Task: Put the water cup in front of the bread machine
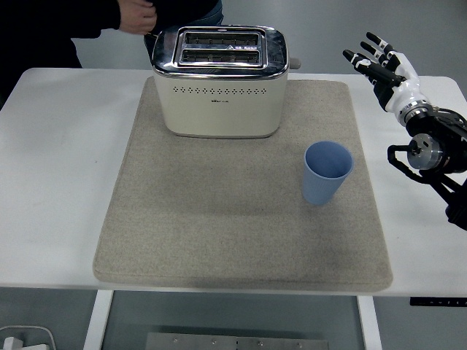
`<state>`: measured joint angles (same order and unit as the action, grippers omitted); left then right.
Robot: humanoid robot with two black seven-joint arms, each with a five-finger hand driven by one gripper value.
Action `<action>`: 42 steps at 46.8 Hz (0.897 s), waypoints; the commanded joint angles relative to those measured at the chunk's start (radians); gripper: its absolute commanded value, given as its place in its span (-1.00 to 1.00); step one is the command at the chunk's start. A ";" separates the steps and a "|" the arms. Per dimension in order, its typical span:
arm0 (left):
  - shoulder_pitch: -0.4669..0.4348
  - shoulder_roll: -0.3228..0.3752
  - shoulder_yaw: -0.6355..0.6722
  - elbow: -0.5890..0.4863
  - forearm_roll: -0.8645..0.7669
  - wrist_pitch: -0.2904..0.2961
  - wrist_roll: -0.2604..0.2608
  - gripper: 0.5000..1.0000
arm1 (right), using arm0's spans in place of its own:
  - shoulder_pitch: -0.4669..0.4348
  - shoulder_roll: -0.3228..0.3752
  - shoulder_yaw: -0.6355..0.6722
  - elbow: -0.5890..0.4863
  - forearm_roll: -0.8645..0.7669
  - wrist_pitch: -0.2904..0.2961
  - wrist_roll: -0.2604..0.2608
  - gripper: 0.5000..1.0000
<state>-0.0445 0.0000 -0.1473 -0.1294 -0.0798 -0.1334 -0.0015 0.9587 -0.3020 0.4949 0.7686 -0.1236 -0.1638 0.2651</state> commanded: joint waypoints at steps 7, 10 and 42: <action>-0.006 0.000 0.003 0.004 0.002 0.003 0.006 1.00 | -0.002 0.001 -0.001 0.000 -0.001 0.000 0.000 0.66; -0.006 0.000 0.005 0.005 0.002 0.003 0.006 1.00 | -0.002 0.001 -0.001 0.000 -0.001 0.000 -0.001 0.66; 0.012 0.000 0.002 0.002 0.003 0.001 0.006 1.00 | 0.000 -0.009 -0.001 0.000 -0.001 -0.023 0.009 0.66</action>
<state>-0.0323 0.0000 -0.1457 -0.1262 -0.0772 -0.1320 0.0046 0.9619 -0.3115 0.4939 0.7686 -0.1242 -0.1857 0.2704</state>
